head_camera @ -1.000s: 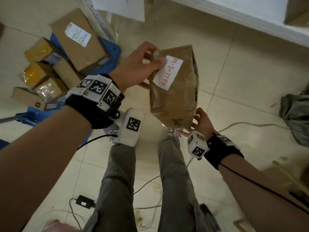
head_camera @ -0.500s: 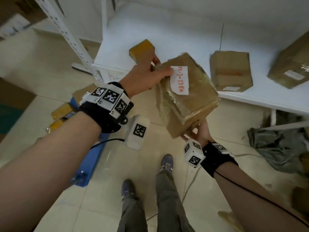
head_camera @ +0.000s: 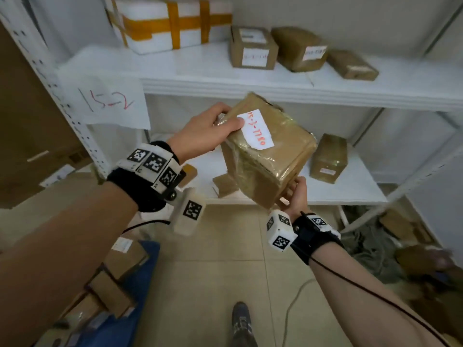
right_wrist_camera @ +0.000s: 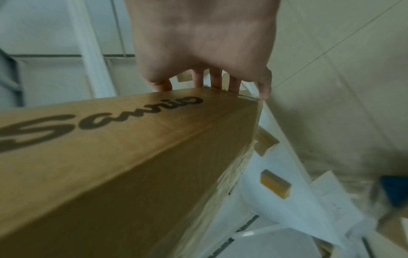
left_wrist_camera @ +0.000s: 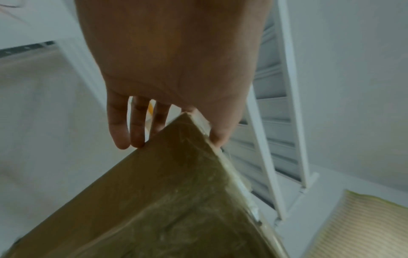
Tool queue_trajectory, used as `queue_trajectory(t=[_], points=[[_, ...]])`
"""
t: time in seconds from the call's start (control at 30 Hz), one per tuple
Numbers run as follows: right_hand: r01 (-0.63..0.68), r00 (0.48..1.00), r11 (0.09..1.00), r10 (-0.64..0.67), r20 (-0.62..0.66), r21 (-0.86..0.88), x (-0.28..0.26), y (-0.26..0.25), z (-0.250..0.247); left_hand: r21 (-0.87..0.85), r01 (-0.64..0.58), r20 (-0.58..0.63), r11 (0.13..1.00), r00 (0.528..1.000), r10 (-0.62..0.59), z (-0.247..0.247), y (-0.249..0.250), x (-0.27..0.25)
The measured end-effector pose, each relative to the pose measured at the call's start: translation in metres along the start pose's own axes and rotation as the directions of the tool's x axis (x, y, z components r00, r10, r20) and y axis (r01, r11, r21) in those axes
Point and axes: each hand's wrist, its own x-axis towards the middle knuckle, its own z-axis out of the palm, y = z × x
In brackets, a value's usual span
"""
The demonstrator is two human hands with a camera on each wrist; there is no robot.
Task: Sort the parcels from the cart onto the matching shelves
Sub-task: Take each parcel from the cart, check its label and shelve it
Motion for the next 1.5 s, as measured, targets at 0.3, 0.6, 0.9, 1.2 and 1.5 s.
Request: queue_trajectory(t=[0.3,0.6,0.9,1.2,1.5], points=[[0.334,0.928,0.931,-0.352,0.122,0.146,-0.112,-0.143,0.040,-0.089,-0.321,-0.056,0.943,0.947,0.317,-0.065,0.139,-0.023],[0.690,0.708,0.660,-0.700,-0.091,0.298,-0.172,-0.247,0.082,-0.573,-0.295,0.005,0.765,0.932,0.363,-0.105,0.221,-0.021],[0.781,0.610,0.530,-0.761,-0.221,0.332,-0.199,-0.327,0.123,-0.693,-0.426,-0.170,0.582,0.881,0.442,-0.111,0.287,0.019],[0.873,0.407,0.349,-0.907,-0.113,0.342,-0.182,-0.397,0.159,-0.682,-0.499,-0.248,0.534,0.846,0.473,-0.096,0.347,0.094],[0.885,0.415,0.397,-0.909,-0.026,0.242,-0.135,-0.467,0.146,-0.733,-0.470,-0.272,0.492,0.865,0.422,-0.051,0.392,0.179]])
